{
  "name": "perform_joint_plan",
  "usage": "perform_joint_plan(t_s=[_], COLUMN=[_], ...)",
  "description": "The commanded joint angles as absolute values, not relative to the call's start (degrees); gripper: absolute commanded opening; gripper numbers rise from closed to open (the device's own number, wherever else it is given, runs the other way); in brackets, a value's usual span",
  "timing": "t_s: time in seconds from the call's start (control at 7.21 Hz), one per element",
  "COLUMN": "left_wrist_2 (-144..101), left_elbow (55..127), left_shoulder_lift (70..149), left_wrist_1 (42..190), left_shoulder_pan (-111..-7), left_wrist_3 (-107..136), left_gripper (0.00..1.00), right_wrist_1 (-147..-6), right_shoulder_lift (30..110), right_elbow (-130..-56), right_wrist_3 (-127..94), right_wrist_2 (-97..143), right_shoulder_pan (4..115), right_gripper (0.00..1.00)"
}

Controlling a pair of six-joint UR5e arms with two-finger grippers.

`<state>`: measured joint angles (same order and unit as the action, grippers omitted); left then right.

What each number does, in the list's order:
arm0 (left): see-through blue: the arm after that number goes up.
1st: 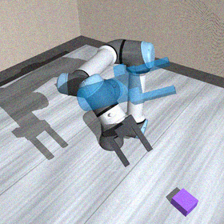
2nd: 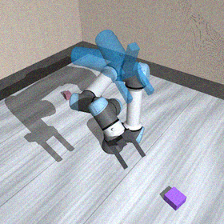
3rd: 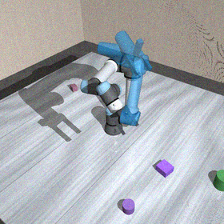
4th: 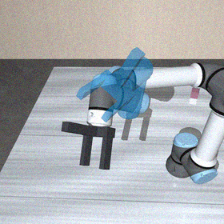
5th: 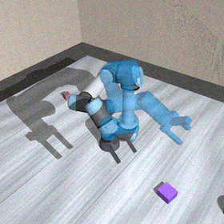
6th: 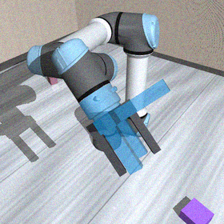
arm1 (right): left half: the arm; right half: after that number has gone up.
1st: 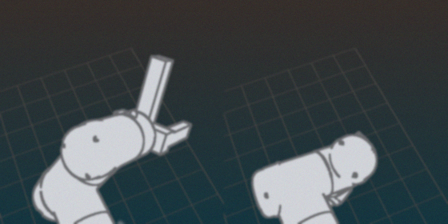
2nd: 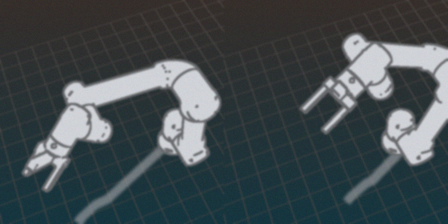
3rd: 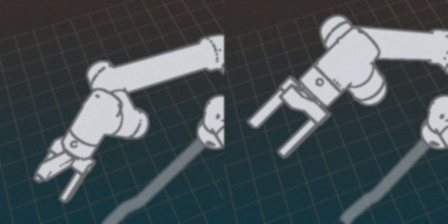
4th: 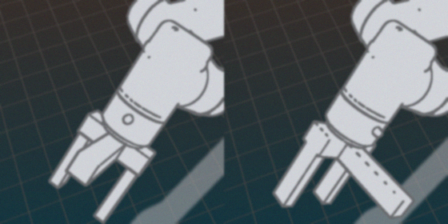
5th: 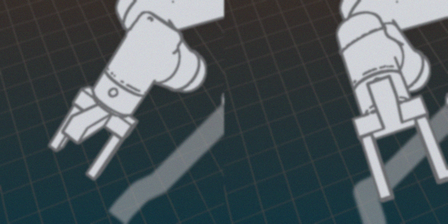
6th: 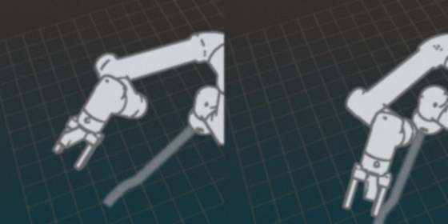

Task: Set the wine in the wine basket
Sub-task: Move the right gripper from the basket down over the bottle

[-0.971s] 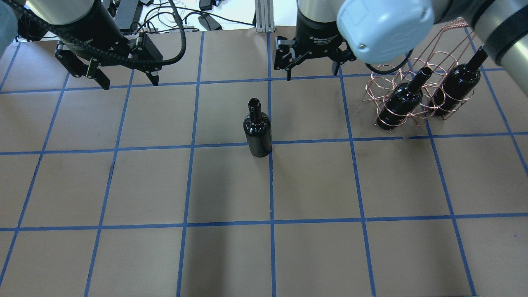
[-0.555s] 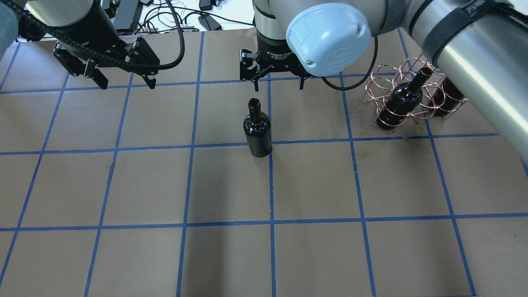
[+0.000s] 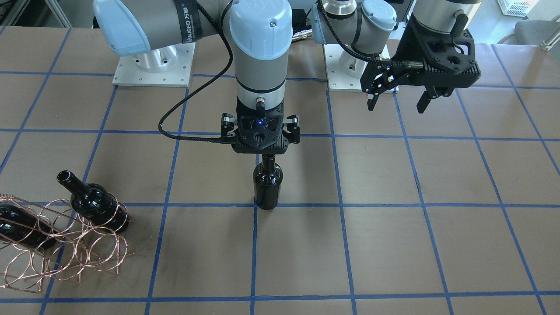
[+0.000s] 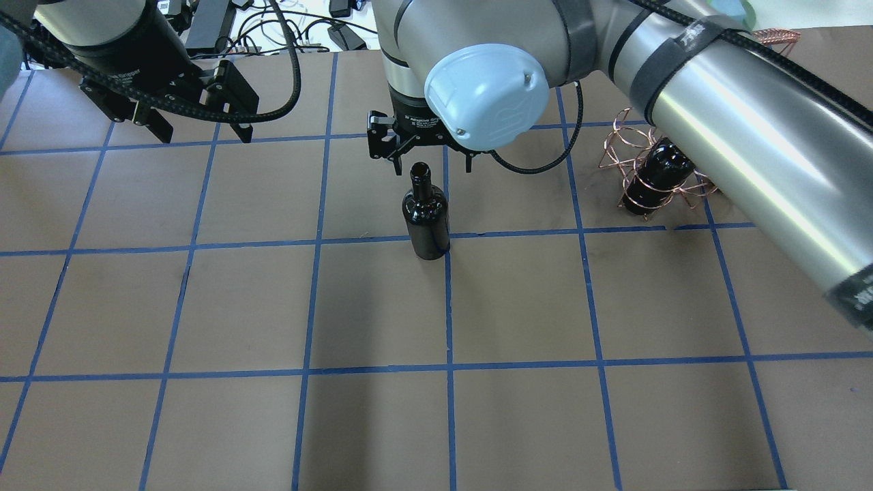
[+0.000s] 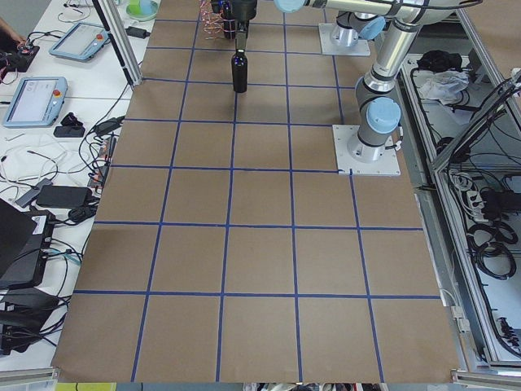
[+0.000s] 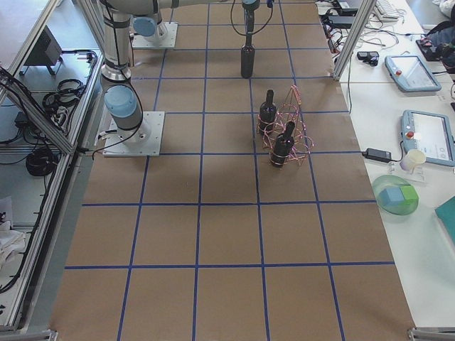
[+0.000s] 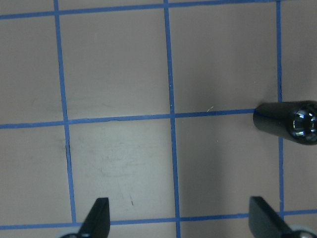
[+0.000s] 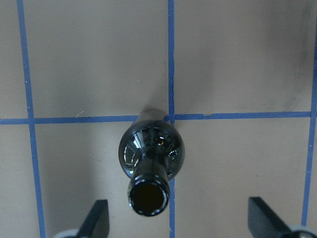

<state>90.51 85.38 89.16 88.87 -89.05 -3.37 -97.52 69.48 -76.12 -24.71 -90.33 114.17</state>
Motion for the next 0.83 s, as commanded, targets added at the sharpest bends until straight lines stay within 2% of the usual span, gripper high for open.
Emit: perform_joint_plan(t_s=[0.0,0.69], left_wrist_2=[90.61,90.7], left_elbow=[85.78,85.78], left_shoulder_lift=[89.12,88.86], left_wrist_1=[89.01,90.35], left_shoulder_pan=[-89.12,-88.6], left_wrist_3=[-3.08,-3.6], left_gripper=[1.0,1.0], right_wrist_1=[-100.45,-100.63], right_shoulder_lift=[67.33,67.24], right_elbow=[-76.2,-79.01], right_wrist_3=[-24.35,-24.35], right_wrist_2=[-90.26,-90.35], right_shoulder_pan=[114.34,114.35], right_gripper=[0.97,0.87])
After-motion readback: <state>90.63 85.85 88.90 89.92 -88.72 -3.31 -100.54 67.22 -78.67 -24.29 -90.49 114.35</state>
